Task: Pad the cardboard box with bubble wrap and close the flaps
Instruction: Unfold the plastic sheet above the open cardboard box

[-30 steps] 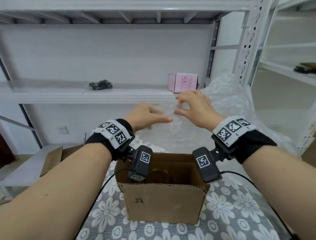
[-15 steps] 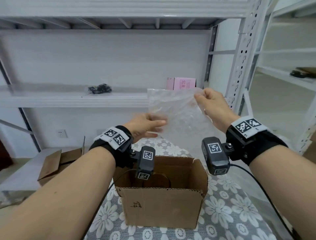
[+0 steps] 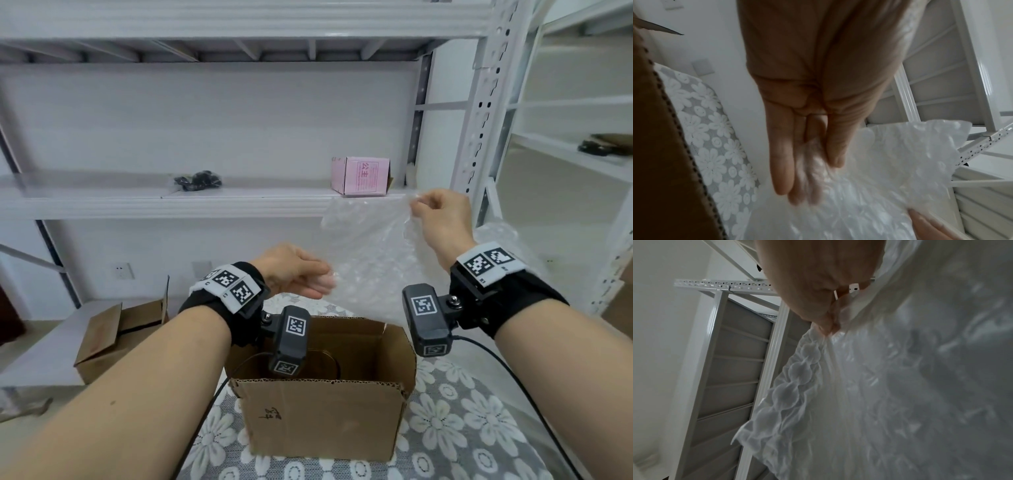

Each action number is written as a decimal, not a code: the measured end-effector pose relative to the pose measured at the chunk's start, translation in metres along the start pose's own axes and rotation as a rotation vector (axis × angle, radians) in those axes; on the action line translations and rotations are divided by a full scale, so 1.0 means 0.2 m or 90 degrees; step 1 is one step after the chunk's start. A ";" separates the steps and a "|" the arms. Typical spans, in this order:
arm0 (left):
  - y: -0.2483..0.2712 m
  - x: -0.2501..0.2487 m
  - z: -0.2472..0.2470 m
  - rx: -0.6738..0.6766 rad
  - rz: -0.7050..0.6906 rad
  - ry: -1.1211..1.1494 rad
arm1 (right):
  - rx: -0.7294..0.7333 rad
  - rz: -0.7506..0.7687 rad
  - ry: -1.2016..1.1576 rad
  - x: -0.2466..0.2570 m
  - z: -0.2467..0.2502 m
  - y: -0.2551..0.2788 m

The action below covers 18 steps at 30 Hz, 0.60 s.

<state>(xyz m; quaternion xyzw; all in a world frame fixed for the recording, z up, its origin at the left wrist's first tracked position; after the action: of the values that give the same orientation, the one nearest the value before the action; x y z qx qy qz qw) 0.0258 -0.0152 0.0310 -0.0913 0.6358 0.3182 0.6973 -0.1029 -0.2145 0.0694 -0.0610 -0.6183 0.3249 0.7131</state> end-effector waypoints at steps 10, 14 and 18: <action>-0.02 0.01 -0.04 0.033 0.106 0.233 | 0.135 0.338 0.324 0.24 -0.04 0.24; -0.04 0.00 -0.06 0.007 0.088 0.338 | 0.564 0.065 0.417 0.20 -0.09 0.34; -0.04 -0.01 -0.08 -0.002 0.085 0.494 | 0.601 -0.088 0.483 0.07 -0.09 0.32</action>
<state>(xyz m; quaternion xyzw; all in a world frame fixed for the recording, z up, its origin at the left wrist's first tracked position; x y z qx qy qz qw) 0.0174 -0.0312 0.0285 -0.1645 0.8563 0.3057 0.3824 -0.1115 -0.1516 0.0463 0.1903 -0.1128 0.4723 0.8532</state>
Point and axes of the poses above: each hand's wrist, its own y-axis away from the middle knuckle, its own z-axis out of the back of the hand, x = y × z, the point moved 1 cm from there along -y, towards the middle knuckle, and after that the axes turned 4 degrees about z, right-handed, at the moved point
